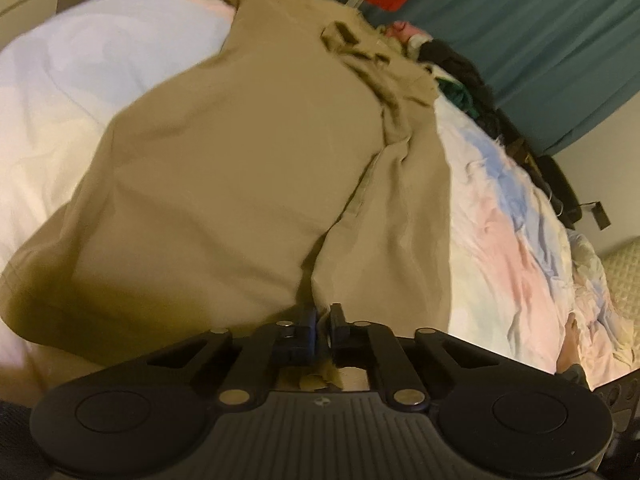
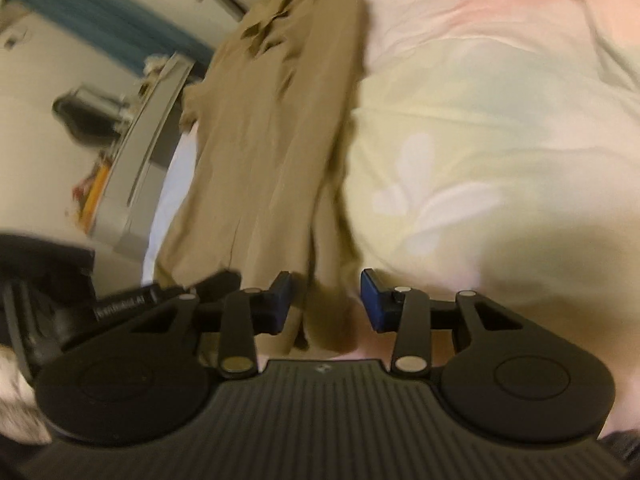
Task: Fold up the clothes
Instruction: 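Grasp the shirt side edge with the left gripper and fold it inward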
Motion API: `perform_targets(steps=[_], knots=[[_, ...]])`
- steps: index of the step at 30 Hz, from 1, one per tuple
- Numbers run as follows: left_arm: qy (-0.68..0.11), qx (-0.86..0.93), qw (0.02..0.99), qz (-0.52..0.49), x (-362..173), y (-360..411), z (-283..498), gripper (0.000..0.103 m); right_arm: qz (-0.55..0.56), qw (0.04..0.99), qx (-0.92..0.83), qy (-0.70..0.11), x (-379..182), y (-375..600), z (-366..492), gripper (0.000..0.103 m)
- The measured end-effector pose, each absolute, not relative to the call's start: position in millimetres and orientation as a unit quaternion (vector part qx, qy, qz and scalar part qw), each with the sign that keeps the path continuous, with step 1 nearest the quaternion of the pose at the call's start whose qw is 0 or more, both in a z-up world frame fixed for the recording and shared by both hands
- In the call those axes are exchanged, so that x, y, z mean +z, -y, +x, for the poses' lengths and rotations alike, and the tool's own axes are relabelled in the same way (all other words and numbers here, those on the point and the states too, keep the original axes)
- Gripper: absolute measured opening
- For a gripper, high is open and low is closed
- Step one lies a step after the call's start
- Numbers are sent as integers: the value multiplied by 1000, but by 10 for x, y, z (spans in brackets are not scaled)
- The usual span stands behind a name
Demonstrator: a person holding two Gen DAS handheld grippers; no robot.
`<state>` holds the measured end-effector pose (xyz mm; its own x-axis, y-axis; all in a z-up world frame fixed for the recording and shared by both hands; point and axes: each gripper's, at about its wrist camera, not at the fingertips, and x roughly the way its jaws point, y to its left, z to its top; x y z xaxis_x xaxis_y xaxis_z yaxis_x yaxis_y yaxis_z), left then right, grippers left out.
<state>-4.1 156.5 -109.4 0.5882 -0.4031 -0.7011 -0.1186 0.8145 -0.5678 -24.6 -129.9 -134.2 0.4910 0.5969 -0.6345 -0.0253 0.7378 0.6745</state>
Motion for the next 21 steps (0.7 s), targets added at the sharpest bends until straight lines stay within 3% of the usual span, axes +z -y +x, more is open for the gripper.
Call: perform_targets(steps=[1, 2, 11, 18, 21], knots=[[-440, -92, 840, -303, -1083, -1584, -61, 4, 306, 807, 196, -465, -1328, 1283, -252, 32], [-435, -99, 839, -313, -1072, -1603, -81, 4, 306, 808, 199, -463, -1314, 1268, -258, 5], [-389, -166, 816, -394, -986, -1741, -248, 3, 340, 838, 184, -387, -912, 1694, -447, 6], [-482, -134, 824, -266, -1054, -1354, -152, 3, 289, 853, 122, -417, -983, 1819, -522, 6], [-478, -135, 834, -239, -1027, -1275, -164, 4, 238, 859, 103, -441, -1066, 1710, -527, 6]])
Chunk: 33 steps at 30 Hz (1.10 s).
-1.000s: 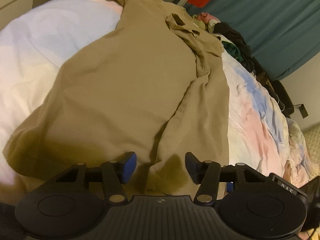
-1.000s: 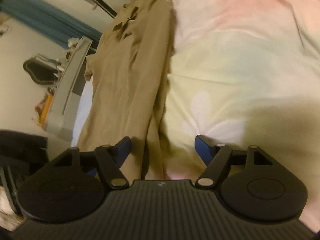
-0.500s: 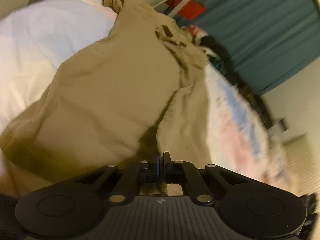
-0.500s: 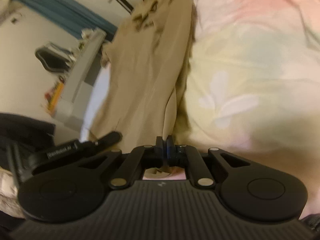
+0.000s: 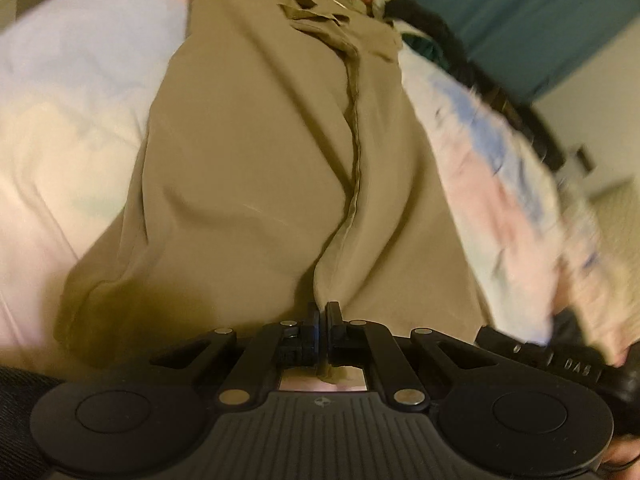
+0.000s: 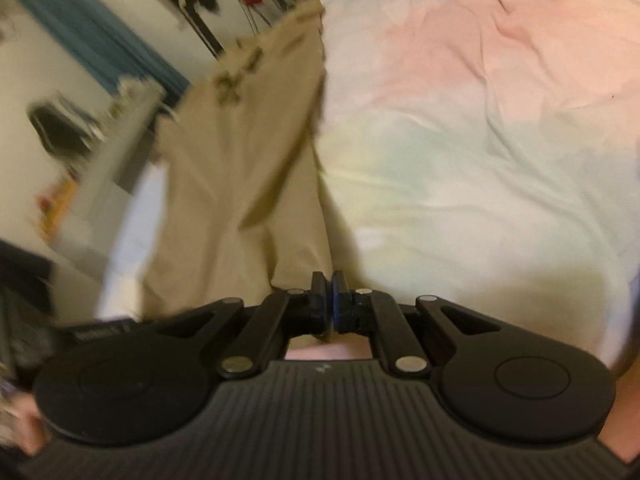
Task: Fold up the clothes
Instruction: 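Grasp the shirt side edge with the left gripper and fold it inward, then release the folded side with the left gripper and lift away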
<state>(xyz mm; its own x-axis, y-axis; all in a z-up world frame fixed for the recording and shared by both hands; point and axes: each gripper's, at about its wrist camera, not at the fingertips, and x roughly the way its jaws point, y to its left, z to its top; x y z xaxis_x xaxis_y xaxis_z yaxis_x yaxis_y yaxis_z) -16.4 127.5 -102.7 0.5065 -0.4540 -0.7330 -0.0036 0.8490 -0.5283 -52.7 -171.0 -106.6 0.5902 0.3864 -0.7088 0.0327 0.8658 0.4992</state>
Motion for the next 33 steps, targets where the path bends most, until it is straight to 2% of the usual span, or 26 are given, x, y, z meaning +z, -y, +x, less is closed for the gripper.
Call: perform_targets(steps=[4, 13, 14, 15, 16, 17, 24, 29, 31, 33], knots=[[-471, -138, 846, -207, -989, -1180, -183, 4, 220, 873, 105, -422, -1000, 1661, -559, 8], [-397, -218, 837, -306, -787, -1239, -252, 3, 185, 911, 75, -360, -694, 1726, -716, 10], [-390, -222, 837, -312, -748, -1229, -264, 3, 175, 915, 91, -353, -660, 1697, -751, 17], [-384, -227, 837, -318, -707, -1218, -274, 3, 164, 917, 108, -348, -628, 1664, -789, 43], [-378, -233, 835, -326, -663, -1199, -273, 3, 154, 918, 123, -343, -617, 1618, -834, 61], [-372, -238, 833, -333, -621, -1178, -270, 3, 145, 919, 138, -339, -614, 1568, -882, 86], [-341, -252, 817, -391, -473, -1144, -258, 3, -13, 926, 178, -333, -753, 913, -905, 86], [-336, -237, 814, -411, -495, -1251, -292, 3, -86, 947, 87, -297, -987, 622, -705, 86], [-339, -228, 816, -408, -499, -1301, -320, 3, -88, 950, 14, -301, -1060, 706, -631, 86], [-350, -218, 822, -393, -526, -1289, -337, 3, -38, 951, -22, -307, -1051, 932, -624, 86]])
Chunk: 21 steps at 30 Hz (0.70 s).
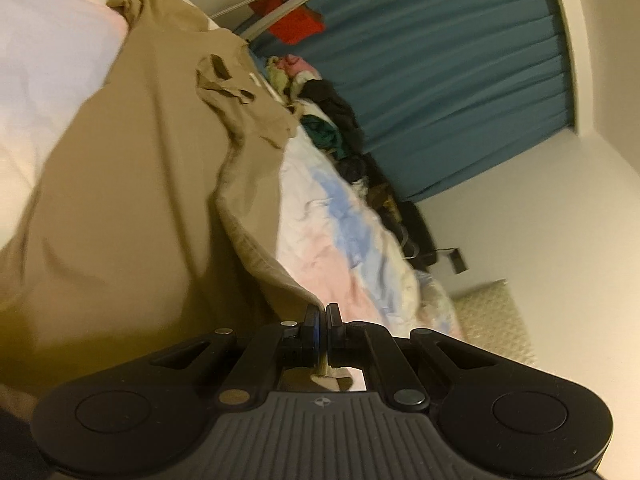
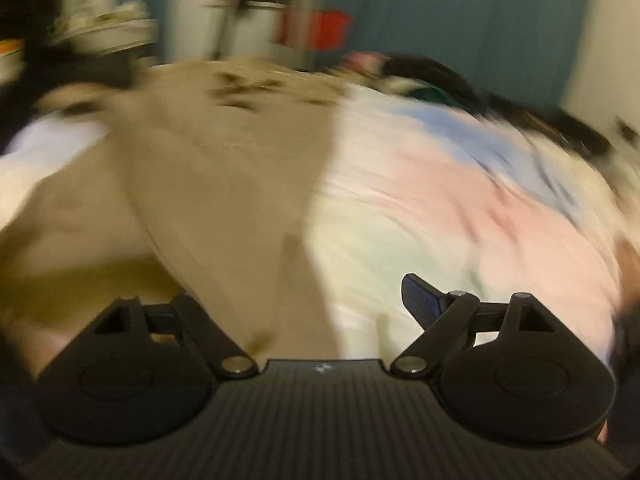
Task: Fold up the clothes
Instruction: 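Release the folded side with the left gripper and lift away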
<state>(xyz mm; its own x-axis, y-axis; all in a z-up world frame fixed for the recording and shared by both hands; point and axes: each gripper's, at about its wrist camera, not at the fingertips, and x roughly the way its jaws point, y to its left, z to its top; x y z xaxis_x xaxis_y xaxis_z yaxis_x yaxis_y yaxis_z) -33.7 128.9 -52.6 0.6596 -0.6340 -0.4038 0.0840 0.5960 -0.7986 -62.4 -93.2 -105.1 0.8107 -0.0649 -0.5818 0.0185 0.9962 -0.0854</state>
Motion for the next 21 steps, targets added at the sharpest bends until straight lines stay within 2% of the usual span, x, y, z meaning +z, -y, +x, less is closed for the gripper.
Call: perform_targets(steps=[4, 8, 15, 17, 19, 21], knots=[[-398, -200, 828, -340, -633, -1148, -374, 3, 57, 944, -73, -316, -1007, 1380, -639, 86], [-457, -177, 830, -265, -793, -917, -384, 3, 91, 929, -75, -352, -1092, 1617, -599, 86], [-455, -150, 866, -143, -800, -701, -477, 6, 90, 915, -34, -391, -1050, 1633, -690, 86], [-450, -146, 873, -123, -764, -666, -519, 17, 99, 913, -21, -395, -982, 1652, -768, 86], [-437, -144, 881, -107, -716, -625, -526, 45, 109, 911, -8, -399, -914, 1672, -847, 86], [-421, -142, 891, -94, -637, -602, -562, 58, 113, 914, -5, -390, -844, 1695, -870, 86]])
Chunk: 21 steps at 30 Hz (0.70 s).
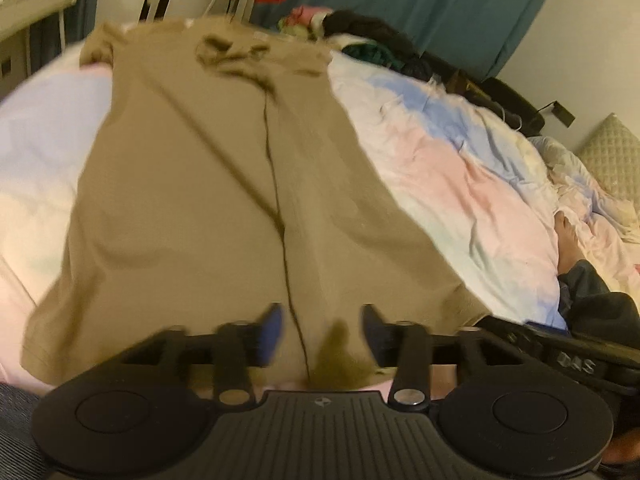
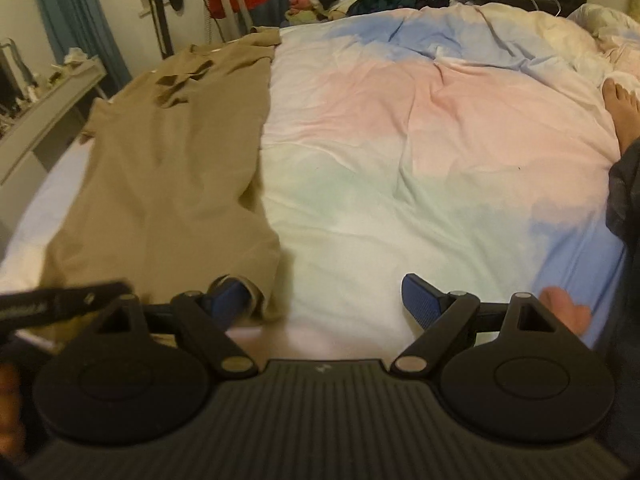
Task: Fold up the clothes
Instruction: 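Release the folded side with the left gripper and lift away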
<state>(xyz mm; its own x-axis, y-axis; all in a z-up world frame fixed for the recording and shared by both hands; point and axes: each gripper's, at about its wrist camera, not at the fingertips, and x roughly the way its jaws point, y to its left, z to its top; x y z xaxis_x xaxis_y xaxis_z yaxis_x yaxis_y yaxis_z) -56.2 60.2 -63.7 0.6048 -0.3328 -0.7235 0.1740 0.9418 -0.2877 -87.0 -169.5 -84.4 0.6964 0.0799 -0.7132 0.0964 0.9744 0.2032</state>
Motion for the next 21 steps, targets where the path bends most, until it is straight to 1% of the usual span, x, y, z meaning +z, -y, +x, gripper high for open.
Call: perform_targets(steps=[1, 2, 3, 5, 9, 13, 14, 16, 21], knots=[[-413, -141, 896, -86, -593, -584, -589, 66, 115, 916, -4, -384, -808, 1706, -878, 86], [-405, -139, 900, -77, -549, -565, -614, 70, 117, 918, -3, -378, -773, 1718, -885, 86], [-396, -139, 905, -68, -502, -540, -622, 76, 119, 920, -2, -373, -737, 1730, -893, 86], [-376, -139, 915, -50, -420, -472, -610, 81, 123, 924, 0, -361, -666, 1753, -908, 86], [-346, -126, 929, -40, -216, -496, -450, 87, 130, 932, 4, -339, -524, 1800, -939, 86], [-316, -112, 941, -36, -3, -549, -251, 88, 137, 939, 7, -317, -342, 1794, -695, 86], [-308, -108, 944, -35, 51, -562, -201, 89, 137, 940, 9, -312, -293, 1782, -615, 86], [-293, -101, 950, -34, 158, -588, -102, 97, 133, 944, 13, -302, -192, 1732, -420, 86], [-255, -82, 963, -30, 413, -660, 146, 97, 116, 951, 42, -284, 3, 1436, 189, 86]])
